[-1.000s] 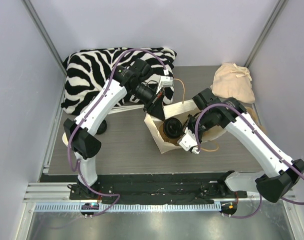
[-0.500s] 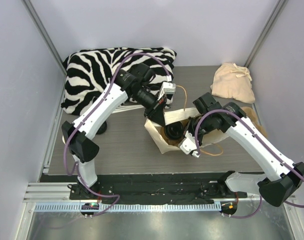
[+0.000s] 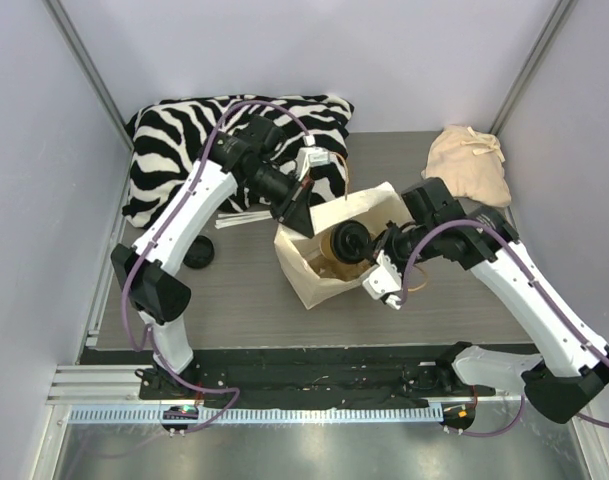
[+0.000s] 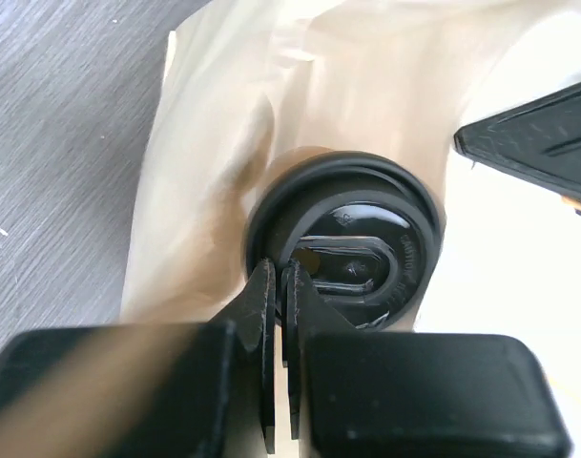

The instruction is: Pack the takeout coffee

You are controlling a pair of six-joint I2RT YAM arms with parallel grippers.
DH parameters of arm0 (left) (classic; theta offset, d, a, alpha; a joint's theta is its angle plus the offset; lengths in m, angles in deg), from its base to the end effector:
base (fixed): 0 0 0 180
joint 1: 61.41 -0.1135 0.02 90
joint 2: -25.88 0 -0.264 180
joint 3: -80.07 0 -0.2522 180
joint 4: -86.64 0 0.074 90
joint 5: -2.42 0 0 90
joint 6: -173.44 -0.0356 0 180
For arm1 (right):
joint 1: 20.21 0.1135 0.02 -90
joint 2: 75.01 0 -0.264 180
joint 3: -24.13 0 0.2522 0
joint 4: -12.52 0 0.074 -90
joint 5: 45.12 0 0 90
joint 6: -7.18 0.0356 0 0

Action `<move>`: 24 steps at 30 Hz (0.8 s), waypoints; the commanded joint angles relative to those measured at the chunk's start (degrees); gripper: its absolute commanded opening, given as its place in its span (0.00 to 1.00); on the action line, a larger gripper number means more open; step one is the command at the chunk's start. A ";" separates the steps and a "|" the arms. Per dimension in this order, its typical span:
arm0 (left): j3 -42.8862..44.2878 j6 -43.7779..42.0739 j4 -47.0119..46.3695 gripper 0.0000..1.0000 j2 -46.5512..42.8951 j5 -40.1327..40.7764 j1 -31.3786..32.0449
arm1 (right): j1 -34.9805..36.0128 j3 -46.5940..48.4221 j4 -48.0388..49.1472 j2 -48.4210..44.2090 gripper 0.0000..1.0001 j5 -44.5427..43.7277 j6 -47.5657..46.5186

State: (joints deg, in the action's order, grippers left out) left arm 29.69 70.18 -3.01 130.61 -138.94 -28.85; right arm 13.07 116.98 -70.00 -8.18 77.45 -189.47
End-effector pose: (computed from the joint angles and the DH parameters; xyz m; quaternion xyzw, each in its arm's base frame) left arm 0.2850 -0.2150 0.3874 0.4276 0.7753 -0.4496 0.1178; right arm 0.1568 0.1259 0.3801 -0.8912 0.2390 0.0501 0.3823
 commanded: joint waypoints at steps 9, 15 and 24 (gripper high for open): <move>4.65 3.67 -0.65 0.04 1.36 5.20 -7.86 | -0.23 1.59 14.69 -6.01 0.01 -6.73 6.36; 3.41 7.27 -6.63 0.05 0.21 10.74 -8.38 | -0.23 3.00 29.28 -5.83 0.01 -10.95 15.94; 7.53 16.24 -16.39 0.07 3.90 15.58 -8.65 | -0.23 8.27 38.16 -5.92 0.01 -4.73 29.12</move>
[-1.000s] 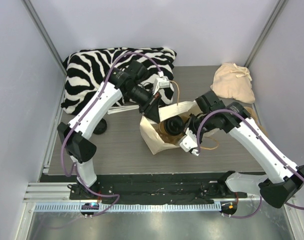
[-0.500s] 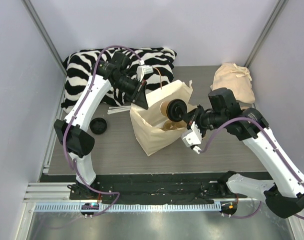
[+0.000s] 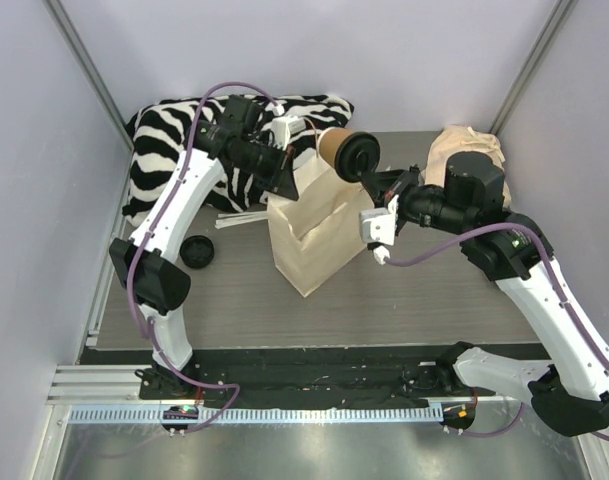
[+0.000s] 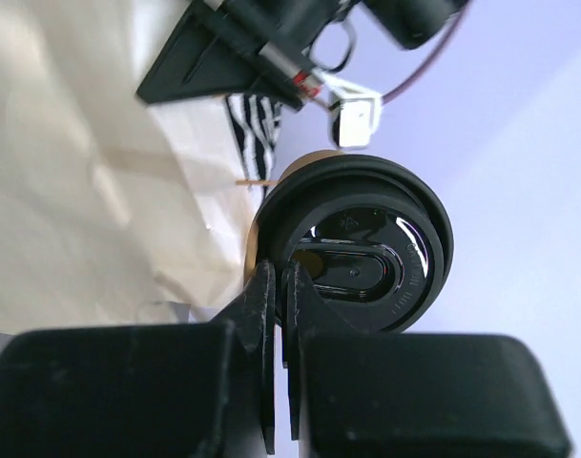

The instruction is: Pack the takeout coffee

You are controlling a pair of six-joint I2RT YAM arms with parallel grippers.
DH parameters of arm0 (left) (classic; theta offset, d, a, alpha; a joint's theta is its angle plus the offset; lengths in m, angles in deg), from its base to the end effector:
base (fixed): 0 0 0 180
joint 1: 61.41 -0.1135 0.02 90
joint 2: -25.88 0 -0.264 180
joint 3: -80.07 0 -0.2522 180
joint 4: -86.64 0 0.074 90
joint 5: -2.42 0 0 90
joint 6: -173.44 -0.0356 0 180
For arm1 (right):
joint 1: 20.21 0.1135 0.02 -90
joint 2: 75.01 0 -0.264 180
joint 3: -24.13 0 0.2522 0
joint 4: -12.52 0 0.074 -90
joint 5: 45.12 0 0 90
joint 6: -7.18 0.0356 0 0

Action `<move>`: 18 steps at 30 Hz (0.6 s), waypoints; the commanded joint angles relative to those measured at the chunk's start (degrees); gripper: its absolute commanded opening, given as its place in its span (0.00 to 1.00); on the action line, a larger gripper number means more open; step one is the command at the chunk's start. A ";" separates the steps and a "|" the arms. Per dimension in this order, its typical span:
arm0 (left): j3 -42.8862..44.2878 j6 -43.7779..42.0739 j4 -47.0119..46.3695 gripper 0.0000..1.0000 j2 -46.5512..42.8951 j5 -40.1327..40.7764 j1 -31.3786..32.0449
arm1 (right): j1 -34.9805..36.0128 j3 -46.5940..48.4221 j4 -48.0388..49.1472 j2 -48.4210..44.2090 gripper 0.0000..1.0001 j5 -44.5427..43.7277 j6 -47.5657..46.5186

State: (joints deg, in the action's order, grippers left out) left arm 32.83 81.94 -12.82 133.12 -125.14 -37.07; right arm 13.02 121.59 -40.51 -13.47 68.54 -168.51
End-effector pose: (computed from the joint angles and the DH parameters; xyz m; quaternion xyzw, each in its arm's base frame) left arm 0.3413 -0.1782 0.3905 0.2962 0.8585 -0.3573 0.2181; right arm 0.1597 0.1217 0.4622 -0.7400 0.2952 -0.1090 0.5944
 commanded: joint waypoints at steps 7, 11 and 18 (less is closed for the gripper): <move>5.98 5.63 -8.25 0.37 2.36 1.70 -0.43 | -0.19 5.33 10.70 0.34 0.01 14.74 10.98; 6.85 8.79 -9.92 0.65 1.31 1.09 -2.53 | -0.10 5.42 11.67 0.95 0.01 23.42 11.95; 11.69 14.59 -14.92 1.00 -4.74 -1.63 -11.85 | 2.35 5.42 11.76 4.19 0.01 31.87 14.23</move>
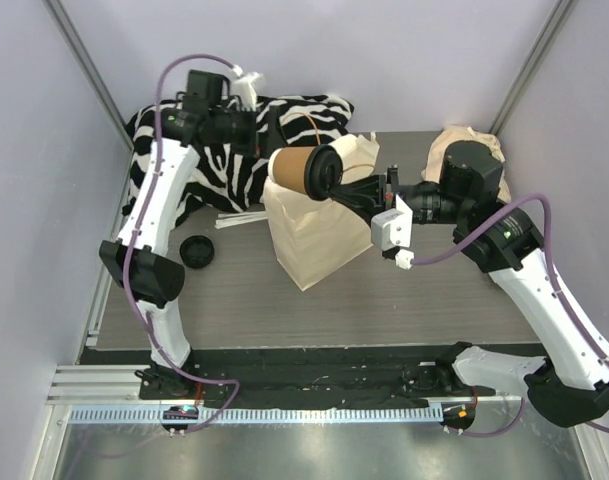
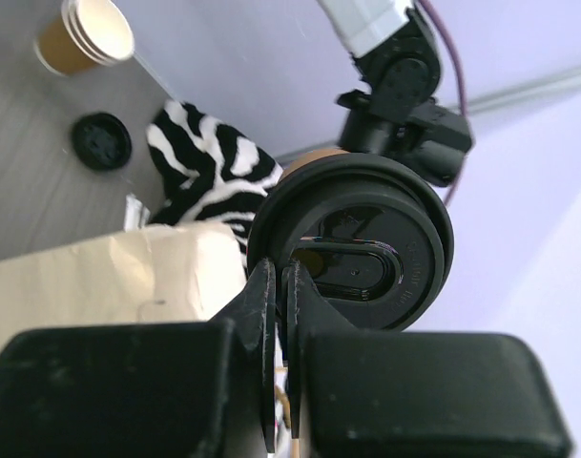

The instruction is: Pack the takeout coffee

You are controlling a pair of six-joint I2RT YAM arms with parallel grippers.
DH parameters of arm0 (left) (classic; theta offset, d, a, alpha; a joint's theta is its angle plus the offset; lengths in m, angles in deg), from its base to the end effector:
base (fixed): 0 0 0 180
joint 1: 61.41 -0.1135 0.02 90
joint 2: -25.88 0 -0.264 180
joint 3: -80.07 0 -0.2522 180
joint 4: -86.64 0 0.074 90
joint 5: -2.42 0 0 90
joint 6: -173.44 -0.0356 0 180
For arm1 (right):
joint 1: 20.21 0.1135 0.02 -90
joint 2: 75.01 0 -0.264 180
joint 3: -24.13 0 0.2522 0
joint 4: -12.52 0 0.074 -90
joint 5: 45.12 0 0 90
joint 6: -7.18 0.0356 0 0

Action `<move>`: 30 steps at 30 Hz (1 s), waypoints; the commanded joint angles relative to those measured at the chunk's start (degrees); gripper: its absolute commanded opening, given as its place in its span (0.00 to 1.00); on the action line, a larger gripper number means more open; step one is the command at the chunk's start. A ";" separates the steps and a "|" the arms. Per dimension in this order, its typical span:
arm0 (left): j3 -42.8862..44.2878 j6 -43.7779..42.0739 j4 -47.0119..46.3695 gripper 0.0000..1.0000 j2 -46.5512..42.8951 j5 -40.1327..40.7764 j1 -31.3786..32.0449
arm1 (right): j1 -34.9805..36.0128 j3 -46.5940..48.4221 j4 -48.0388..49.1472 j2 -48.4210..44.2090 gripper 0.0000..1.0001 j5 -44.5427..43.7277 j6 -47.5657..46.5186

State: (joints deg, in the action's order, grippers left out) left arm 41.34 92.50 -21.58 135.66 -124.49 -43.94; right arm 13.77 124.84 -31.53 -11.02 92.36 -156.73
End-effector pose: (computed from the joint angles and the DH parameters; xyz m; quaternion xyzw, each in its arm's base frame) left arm 0.3776 -0.1412 0.4274 0.1958 0.8486 -0.3711 0.3222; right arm 0.1542 0.1356 0.4890 -0.7122 0.1896 0.0777 0.6715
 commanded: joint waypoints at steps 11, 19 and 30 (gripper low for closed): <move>-7.78 -0.25 1.30 1.00 -20.38 -1.15 -24.58 | 14.44 5.93 -14.70 15.72 0.01 5.79 -8.52; -23.33 -8.80 9.12 1.00 -30.67 1.05 -30.03 | 25.69 14.99 -22.44 30.39 0.01 -13.34 -6.25; -32.57 -12.57 10.89 1.00 -33.31 -1.41 -35.49 | 34.49 30.02 -24.04 54.03 0.01 -36.84 6.49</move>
State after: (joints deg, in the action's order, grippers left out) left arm 10.12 82.23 -11.03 104.36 -123.96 -78.54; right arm 47.80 149.54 -54.74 38.31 65.70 -155.79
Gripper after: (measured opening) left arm 0.996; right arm 0.048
